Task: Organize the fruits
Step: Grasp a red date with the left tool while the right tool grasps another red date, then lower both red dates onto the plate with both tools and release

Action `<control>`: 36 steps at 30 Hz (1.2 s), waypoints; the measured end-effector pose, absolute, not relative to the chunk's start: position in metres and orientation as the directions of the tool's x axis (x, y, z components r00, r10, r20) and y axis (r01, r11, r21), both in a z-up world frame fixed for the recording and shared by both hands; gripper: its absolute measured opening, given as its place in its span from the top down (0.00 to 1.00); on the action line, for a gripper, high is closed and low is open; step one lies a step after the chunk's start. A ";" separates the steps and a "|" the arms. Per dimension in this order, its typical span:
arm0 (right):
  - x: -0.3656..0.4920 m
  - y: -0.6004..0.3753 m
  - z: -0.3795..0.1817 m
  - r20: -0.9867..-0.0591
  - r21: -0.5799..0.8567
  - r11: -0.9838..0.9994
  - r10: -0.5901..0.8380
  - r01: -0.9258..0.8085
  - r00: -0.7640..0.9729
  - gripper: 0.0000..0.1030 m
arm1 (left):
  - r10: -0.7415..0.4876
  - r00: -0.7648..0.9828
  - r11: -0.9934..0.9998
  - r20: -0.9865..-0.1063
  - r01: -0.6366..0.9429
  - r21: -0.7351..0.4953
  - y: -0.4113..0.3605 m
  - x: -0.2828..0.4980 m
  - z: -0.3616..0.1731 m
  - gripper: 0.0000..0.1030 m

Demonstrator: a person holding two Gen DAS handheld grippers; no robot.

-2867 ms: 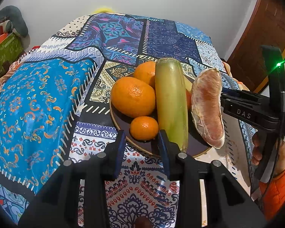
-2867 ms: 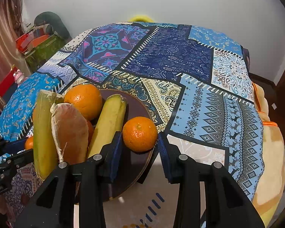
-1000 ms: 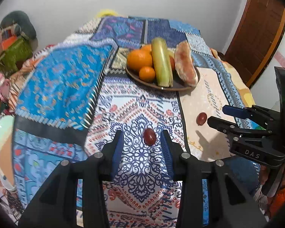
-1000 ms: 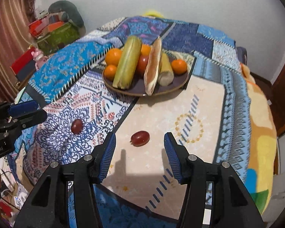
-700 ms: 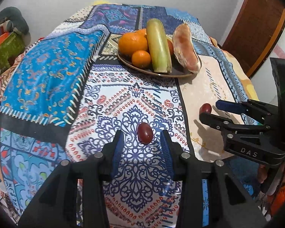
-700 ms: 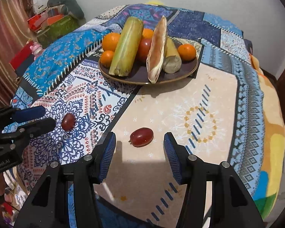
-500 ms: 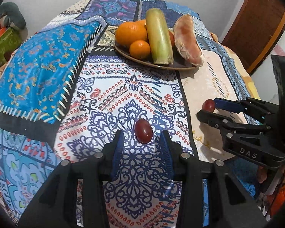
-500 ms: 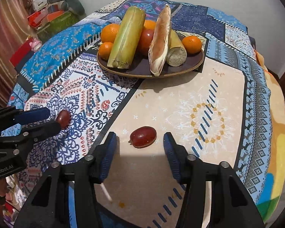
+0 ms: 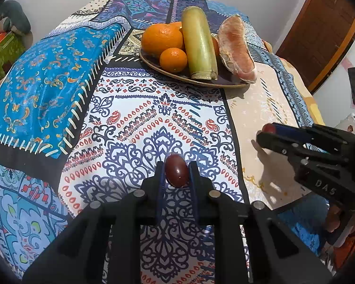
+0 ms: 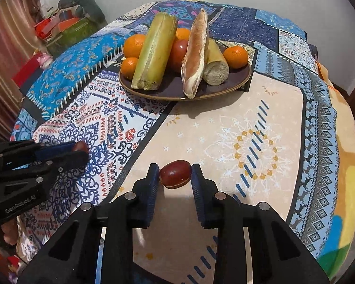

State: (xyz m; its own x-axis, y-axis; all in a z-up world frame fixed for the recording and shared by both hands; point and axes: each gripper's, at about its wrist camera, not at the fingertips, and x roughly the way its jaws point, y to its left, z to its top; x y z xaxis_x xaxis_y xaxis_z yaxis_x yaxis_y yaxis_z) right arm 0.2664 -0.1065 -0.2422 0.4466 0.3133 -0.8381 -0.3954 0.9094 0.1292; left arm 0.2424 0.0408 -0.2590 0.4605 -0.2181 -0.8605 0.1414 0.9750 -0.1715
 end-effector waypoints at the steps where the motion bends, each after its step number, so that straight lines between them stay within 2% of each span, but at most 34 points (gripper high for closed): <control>1: 0.266 -0.107 -0.240 -0.834 0.132 0.909 0.317 -0.395 0.451 0.75 | -0.218 0.462 0.975 -0.859 0.142 -0.171 0.041 0.242 -0.258 0.82; 19: 0.291 -0.139 -0.202 -0.764 0.123 0.920 0.328 -0.373 0.556 0.75 | -0.245 0.562 0.969 -0.790 0.174 -0.176 0.019 0.268 -0.209 0.82; 36: 0.332 -0.146 -0.200 -0.735 0.124 0.916 0.342 -0.381 0.585 0.75 | -0.255 0.586 0.965 -0.769 0.208 -0.161 -0.010 0.318 -0.207 0.82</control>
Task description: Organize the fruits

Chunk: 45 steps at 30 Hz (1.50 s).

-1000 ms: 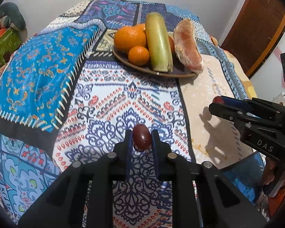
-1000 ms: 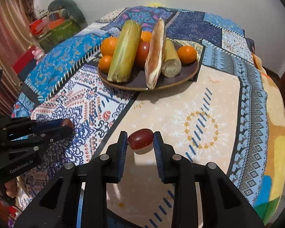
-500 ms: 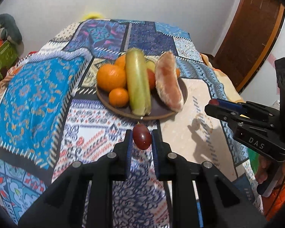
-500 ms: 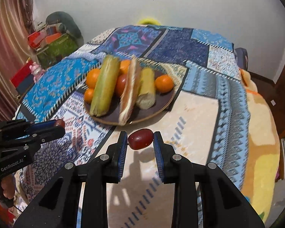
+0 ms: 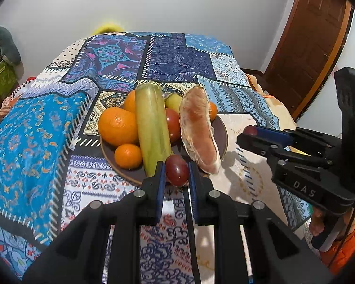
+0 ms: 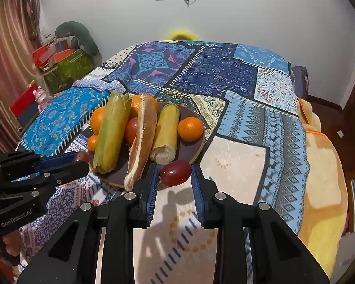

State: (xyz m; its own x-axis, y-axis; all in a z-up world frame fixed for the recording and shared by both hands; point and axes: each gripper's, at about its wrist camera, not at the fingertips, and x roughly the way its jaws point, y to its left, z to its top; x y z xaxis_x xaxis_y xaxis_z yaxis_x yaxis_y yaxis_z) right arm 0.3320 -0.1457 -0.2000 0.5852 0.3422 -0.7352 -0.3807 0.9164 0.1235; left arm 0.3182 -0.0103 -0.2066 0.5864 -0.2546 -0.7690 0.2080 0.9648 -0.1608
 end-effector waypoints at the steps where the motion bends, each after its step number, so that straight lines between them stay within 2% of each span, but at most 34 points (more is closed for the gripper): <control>1: 0.334 -0.144 -0.201 -0.735 0.123 0.915 0.344 -0.384 0.584 0.75 | -0.255 0.585 0.965 -0.770 0.208 -0.162 -0.011 0.321 -0.208 0.82; 15: 0.353 -0.129 -0.221 -0.759 0.109 0.902 0.347 -0.417 0.551 0.75 | -0.259 0.584 0.962 -0.769 0.228 -0.151 -0.018 0.338 -0.217 0.82; 22: 0.357 -0.130 -0.225 -0.771 0.112 0.905 0.339 -0.410 0.539 0.71 | -0.265 0.582 0.959 -0.769 0.241 -0.148 -0.020 0.335 -0.217 0.71; 29: 0.353 -0.134 -0.217 -0.762 0.110 0.911 0.334 -0.397 0.555 0.69 | -0.241 0.598 0.966 -0.764 0.222 -0.131 -0.016 0.324 -0.211 0.70; 38: 0.320 -0.153 -0.167 -0.697 0.131 0.921 0.349 -0.368 0.626 0.69 | -0.198 0.721 0.980 -0.664 0.163 -0.116 0.000 0.279 -0.146 0.70; 45: 0.258 -0.171 -0.090 -0.561 0.136 0.917 0.383 -0.374 0.734 0.68 | -0.153 0.837 0.988 -0.526 0.135 -0.073 0.001 0.215 -0.074 0.70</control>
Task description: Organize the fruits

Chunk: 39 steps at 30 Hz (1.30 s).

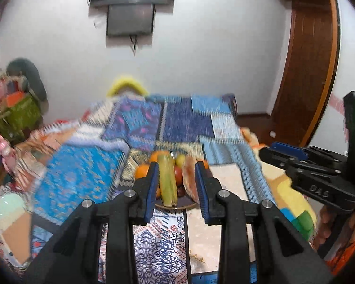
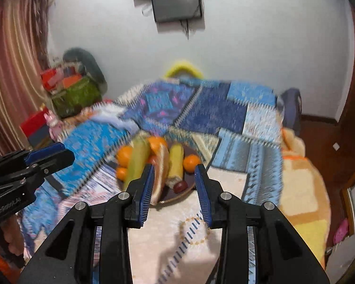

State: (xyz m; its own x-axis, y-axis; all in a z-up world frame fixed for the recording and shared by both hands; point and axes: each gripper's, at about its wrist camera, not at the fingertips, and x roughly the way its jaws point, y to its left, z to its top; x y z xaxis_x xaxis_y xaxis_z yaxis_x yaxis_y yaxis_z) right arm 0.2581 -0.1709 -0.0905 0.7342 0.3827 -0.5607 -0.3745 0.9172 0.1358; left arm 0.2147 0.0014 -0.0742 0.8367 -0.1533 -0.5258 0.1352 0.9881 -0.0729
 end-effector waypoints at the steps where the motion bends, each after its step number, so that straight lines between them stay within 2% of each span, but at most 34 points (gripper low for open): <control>1: 0.248 -0.173 -0.079 -0.536 0.140 0.916 0.390 -0.376 0.749 0.67 | -0.139 0.854 0.990 -0.502 0.127 -0.060 0.001 0.204 -0.065 0.70; 3: 0.230 -0.177 -0.062 -0.492 0.145 0.914 0.398 -0.378 0.774 0.60 | -0.116 0.882 0.993 -0.456 0.110 -0.040 0.000 0.182 -0.047 0.70; 6: 0.194 -0.180 -0.033 -0.409 0.134 0.913 0.406 -0.386 0.817 0.59 | -0.105 0.908 0.994 -0.405 0.099 -0.036 0.001 0.154 -0.027 0.69; 11: 0.146 -0.179 -0.005 -0.298 0.119 0.909 0.416 -0.399 0.859 0.55 | -0.082 0.949 0.997 -0.304 0.076 -0.031 0.002 0.107 -0.001 0.53; 15: 0.121 -0.177 0.005 -0.243 0.106 0.909 0.416 -0.403 0.876 0.51 | -0.070 0.968 0.997 -0.240 0.065 -0.031 0.005 0.080 0.013 0.43; 19: 0.109 -0.174 0.006 -0.222 0.089 0.913 0.408 -0.398 0.886 0.48 | -0.061 0.978 0.998 -0.201 0.056 -0.030 0.007 0.061 0.021 0.32; 21: 0.108 -0.171 0.004 -0.212 0.084 0.917 0.400 -0.391 0.892 0.35 | -0.059 0.981 0.998 -0.187 0.055 -0.028 0.007 0.052 0.024 0.30; 23: 0.104 -0.171 0.004 -0.199 0.082 0.921 0.390 -0.382 0.899 0.29 | -0.055 0.983 0.998 -0.174 0.051 -0.024 0.007 0.047 0.026 0.20; 26: 0.099 -0.172 0.004 -0.191 0.080 0.925 0.380 -0.372 0.905 0.20 | -0.051 0.986 0.999 -0.160 0.048 -0.025 0.008 0.043 0.026 0.13; 31: 0.091 -0.175 0.005 -0.176 0.076 0.936 0.351 -0.343 0.920 0.09 | -0.038 0.987 0.999 -0.155 0.037 -0.010 0.006 0.038 0.025 0.04; 33: 0.089 -0.176 0.005 -0.168 0.076 0.942 0.336 -0.328 0.927 0.01 | -0.037 0.988 0.999 -0.152 0.037 -0.007 0.004 0.035 0.024 0.03; 39: 0.081 -0.176 0.002 -0.168 0.055 0.950 0.311 -0.307 0.935 0.00 | -0.038 0.987 0.999 -0.154 0.039 -0.001 -0.001 0.031 0.022 0.02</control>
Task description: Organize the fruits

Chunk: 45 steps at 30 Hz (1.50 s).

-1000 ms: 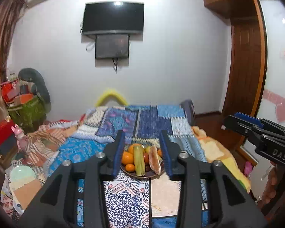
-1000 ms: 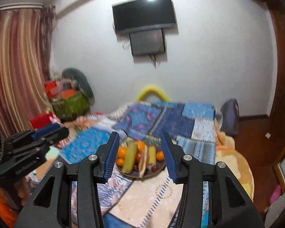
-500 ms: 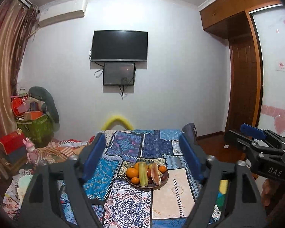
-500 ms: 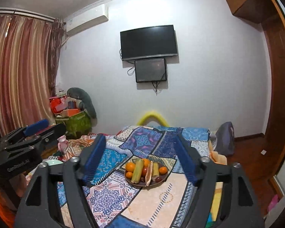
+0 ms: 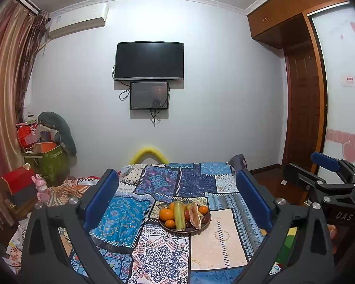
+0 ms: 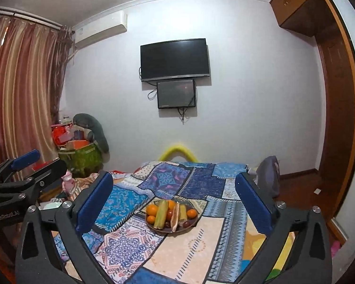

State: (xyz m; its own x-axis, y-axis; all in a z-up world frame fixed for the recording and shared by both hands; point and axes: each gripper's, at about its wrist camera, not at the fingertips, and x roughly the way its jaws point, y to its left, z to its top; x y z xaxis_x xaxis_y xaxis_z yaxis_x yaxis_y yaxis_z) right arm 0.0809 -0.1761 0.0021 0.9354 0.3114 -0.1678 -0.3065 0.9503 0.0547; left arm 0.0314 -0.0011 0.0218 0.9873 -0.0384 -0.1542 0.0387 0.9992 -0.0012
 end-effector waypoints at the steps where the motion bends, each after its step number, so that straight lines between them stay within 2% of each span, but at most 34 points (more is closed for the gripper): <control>1: 0.080 -0.176 0.002 -0.168 0.052 0.951 0.309 -0.304 0.936 0.00 | -0.039 0.987 0.999 -0.154 0.040 -0.001 -0.001 0.031 0.021 0.02; 45: 0.075 -0.180 0.007 -0.162 0.046 0.952 0.305 -0.302 0.938 0.00 | -0.054 0.986 0.999 -0.159 0.053 -0.009 -0.003 0.036 0.017 0.00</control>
